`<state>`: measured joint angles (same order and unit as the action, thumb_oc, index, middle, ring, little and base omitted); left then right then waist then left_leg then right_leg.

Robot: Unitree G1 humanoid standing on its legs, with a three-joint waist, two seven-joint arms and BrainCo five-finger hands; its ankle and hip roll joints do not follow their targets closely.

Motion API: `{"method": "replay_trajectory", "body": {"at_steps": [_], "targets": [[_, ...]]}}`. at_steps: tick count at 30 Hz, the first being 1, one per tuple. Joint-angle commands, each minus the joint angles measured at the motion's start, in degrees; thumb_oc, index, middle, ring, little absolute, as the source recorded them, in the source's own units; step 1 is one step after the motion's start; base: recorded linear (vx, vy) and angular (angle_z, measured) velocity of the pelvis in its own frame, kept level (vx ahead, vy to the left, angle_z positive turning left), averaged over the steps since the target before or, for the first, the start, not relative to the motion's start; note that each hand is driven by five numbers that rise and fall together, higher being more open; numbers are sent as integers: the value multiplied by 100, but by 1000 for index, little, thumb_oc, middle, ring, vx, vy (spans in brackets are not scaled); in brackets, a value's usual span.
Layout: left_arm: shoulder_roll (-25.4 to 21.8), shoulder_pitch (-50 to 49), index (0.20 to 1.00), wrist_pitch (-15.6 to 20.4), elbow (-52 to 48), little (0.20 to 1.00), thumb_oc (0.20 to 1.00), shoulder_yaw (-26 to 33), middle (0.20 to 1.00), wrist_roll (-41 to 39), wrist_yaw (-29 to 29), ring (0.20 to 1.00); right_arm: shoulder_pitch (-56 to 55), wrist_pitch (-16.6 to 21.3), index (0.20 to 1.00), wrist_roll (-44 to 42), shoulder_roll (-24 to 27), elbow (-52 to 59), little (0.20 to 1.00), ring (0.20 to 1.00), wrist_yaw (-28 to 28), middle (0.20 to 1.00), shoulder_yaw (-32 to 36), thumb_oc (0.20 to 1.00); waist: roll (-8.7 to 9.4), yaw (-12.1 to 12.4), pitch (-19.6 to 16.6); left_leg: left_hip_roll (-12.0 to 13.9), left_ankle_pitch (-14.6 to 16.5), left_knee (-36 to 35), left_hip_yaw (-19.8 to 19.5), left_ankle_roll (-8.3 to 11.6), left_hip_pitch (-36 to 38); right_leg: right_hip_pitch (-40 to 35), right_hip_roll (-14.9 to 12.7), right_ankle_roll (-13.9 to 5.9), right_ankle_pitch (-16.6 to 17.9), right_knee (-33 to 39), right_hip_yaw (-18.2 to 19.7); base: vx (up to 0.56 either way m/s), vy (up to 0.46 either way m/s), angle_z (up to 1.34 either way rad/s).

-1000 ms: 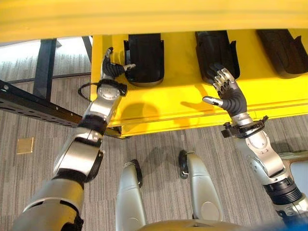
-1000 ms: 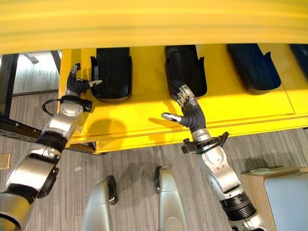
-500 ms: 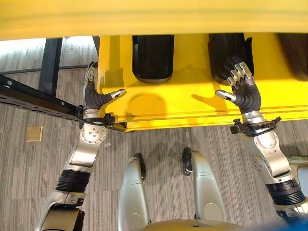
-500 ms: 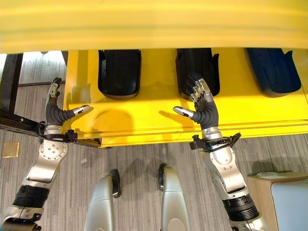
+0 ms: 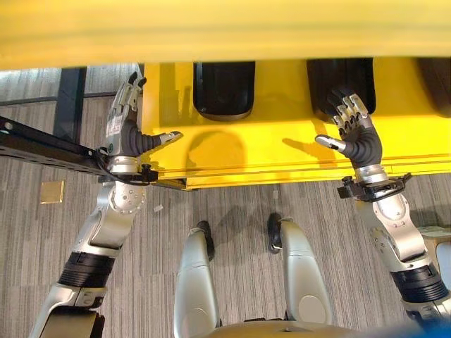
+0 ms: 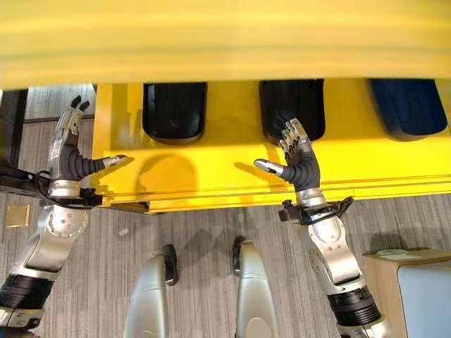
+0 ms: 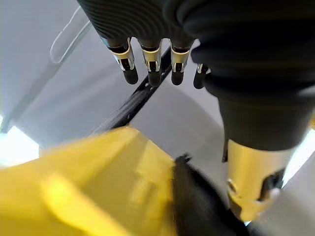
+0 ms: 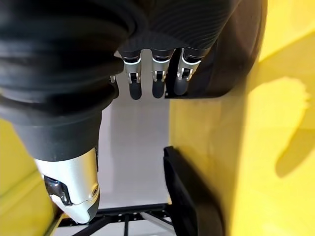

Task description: Move parts from the plastic box to the shelf.

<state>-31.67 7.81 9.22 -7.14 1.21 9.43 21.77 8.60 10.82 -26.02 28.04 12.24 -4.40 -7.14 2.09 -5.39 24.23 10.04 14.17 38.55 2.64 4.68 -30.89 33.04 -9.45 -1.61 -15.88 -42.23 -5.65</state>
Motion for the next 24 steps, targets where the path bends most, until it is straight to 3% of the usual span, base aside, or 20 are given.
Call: {"method": "replay_trajectory", "body": {"at_steps": [1, 3, 4, 6, 8, 11, 12, 16, 17, 19, 22, 24], "targets": [[-29, -215, 1000, 587, -291, 1000, 1000, 112, 1000, -1320, -408, 1000, 6, 318, 1000, 108, -74, 124, 1000, 1000, 145, 1000, 209, 1000, -11, 80, -364, 369, -302, -721, -344, 122, 345, -577, -485, -386, 645, 986, 81, 80, -72, 0], [81, -316, 1000, 617, -276, 1000, 1000, 76, 1000, -1630, -538, 1000, -51, 323, 1000, 116, -99, 95, 1000, 1000, 171, 1000, 205, 1000, -22, 85, -383, 386, -386, -908, -334, 128, 472, -667, -464, -391, 682, 1085, 54, 85, -80, 4], [352, -664, 1000, 685, -199, 1000, 1000, -37, 1000, -2496, -968, 1000, -287, 301, 1000, 111, -211, -99, 1000, 1000, 202, 1000, 254, 1000, -63, 114, -514, 468, -729, -1602, -322, 176, 904, -1024, -421, -427, 782, 1488, -84, 135, -134, 13], [442, -799, 1000, 693, -167, 1000, 1000, -90, 1000, -2855, -1147, 1000, -357, 298, 1000, 93, -242, -159, 1000, 1000, 225, 1000, 263, 1000, -78, 116, -557, 504, -883, -1905, -309, 197, 1096, -1182, -380, -428, 825, 1676, -125, 111, -116, 13], [690, -1068, 1000, 630, -45, 1000, 1000, -204, 1000, -3659, -1607, 1000, -497, 301, 1000, 76, -318, -285, 1000, 1000, 282, 1000, 311, 1000, -163, 130, -688, 639, -1251, -2587, -291, 233, 1490, -1442, -254, -430, 875, 2016, -218, 88, -102, 11], [886, -1377, 1000, 551, 145, 1000, 1000, -257, 1000, -4128, -1974, 1000, -656, 299, 1000, 85, -340, -448, 1000, 1000, 362, 1000, 366, 1000, -279, 146, -856, 780, -1711, -3227, -204, 282, 1931, -1831, -56, -366, 942, 2560, -264, 63, -123, 4], [887, -1378, 1000, 551, 145, 1000, 1000, -258, 1000, -4128, -1975, 1000, -657, 299, 1000, 85, -339, -447, 1000, 1000, 362, 1000, 366, 1000, -282, 146, -855, 783, -1714, -3232, -205, 283, 1934, -1836, -53, -365, 944, 2566, -267, 23, -146, -2], [1113, -1593, 1000, 512, 335, 1000, 1000, -294, 1000, -4246, -2183, 1000, -890, 312, 1000, 164, -320, -572, 1000, 1000, 424, 1000, 508, 1000, -406, 174, -1013, 982, -2389, -3466, -204, 417, 2059, -2221, 287, -160, 996, 3168, -345, 2, -189, 8], [1188, -1555, 1000, 483, 533, 1000, 1000, -363, 1000, -4244, -2229, 1000, -982, 307, 1000, 213, -311, -649, 1000, 1000, 387, 1000, 592, 1000, -401, 131, -1027, 950, -2568, -3370, -52, 404, 1969, -2420, 313, -87, 1018, 3467, -491, -35, -174, 9], [1232, -1581, 1000, 452, 621, 1000, 1000, -381, 1000, -4281, -2303, 1000, -1065, 269, 1000, 247, -319, -707, 1000, 1000, 399, 1000, 646, 1000, -361, 68, -1048, 831, -2311, -3217, 229, 346, 2007, -2566, 279, -90, 1085, 3677, -537, -9, -71, 59], [1309, -1563, 1000, 421, 715, 1000, 1000, -418, 1000, -4222, -2268, 1000, -1100, 211, 1000, 276, -431, -766, 1000, 1000, 437, 1000, 623, 1000, -334, 98, -1155, 251, -1848, -3460, -81, 209, 2074, -2698, 175, -239, 1298, 3945, -613, 41, 77, 26], [1341, -1646, 1000, 426, 719, 1000, 1000, -395, 1000, -4202, -2287, 1000, -1212, 197, 1000, 345, -493, -784, 1000, 1000, 430, 1000, 666, 1000, -345, 66, -1245, 213, -1825, -3664, -52, 190, 2210, -2752, 128, -320, 1399, 4069, -617, 96, 155, 6]]}}
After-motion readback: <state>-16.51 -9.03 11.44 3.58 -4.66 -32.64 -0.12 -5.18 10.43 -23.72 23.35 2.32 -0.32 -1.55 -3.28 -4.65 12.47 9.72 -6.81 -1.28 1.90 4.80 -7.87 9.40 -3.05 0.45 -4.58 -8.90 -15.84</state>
